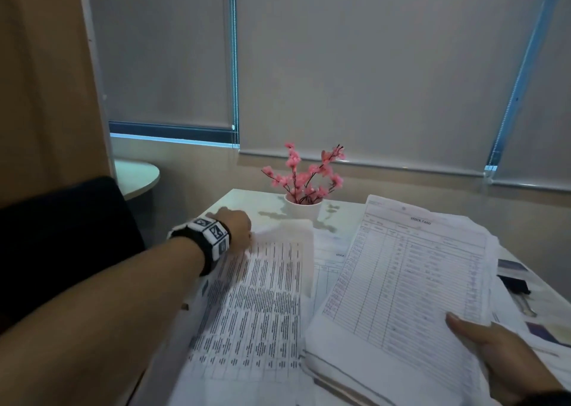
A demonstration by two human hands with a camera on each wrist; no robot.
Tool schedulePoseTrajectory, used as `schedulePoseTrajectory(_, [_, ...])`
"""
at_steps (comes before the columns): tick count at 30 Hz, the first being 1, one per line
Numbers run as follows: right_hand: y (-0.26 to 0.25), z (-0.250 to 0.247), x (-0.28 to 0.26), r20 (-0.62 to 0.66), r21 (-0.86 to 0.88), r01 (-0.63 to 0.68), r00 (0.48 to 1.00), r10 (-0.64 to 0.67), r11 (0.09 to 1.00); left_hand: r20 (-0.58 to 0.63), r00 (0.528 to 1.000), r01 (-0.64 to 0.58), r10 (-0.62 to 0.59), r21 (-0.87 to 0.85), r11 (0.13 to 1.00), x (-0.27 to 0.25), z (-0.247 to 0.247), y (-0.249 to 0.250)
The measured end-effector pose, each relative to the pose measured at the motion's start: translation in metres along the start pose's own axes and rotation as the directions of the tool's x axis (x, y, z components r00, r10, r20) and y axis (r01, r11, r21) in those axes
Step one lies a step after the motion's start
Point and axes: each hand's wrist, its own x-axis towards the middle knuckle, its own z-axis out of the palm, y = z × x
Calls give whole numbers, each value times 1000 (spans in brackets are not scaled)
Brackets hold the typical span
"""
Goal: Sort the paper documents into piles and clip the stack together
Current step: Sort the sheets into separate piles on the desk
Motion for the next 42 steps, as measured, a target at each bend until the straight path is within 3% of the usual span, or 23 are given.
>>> schedulePoseTrajectory(3, [-3,-9,8,-83,-3,-18,996,17,1000,-76,996,40,-45,-65,997,-21,-37,-31])
schedulePoseTrajectory(5, [5,-5,3,-31,-3,-57,998,57,998,-80,994,67,-72,-61,996,-36,-53,-61])
schedulePoseTrajectory(7, [4,-11,9,-97,8,-30,995,31,1000,-62,991,116,-118,-33,993,-48,-58,-93])
schedulePoseTrajectory(12, [6,-10,5,-103,0,-26,994,26,1000,143,975,171,-172,15,985,-75,-21,-137])
schedulePoseTrajectory(16, [6,-7,4,-89,-2,-44,995,43,999,253,958,147,-138,-16,989,-82,20,-120])
schedulePoseTrajectory(21, [9,-8,8,-44,-2,-38,998,38,999,212,977,-20,24,-24,1000,-74,40,-63])
schedulePoseTrajectory(25, [8,-9,9,-35,-28,-38,999,37,999,254,958,-104,131,-117,988,-67,41,-19])
schedulePoseTrajectory(29, [8,-12,13,-48,-102,24,998,-29,995,291,951,-63,107,-158,985,-63,46,-6])
schedulePoseTrajectory(36, [10,-13,13,-52,-126,-6,999,0,992,271,959,-12,82,-252,968,-59,42,-13])
schedulePoseTrajectory(42, [10,-13,12,-44,-111,2,999,-7,994,257,964,-28,63,-139,990,-56,41,-8])
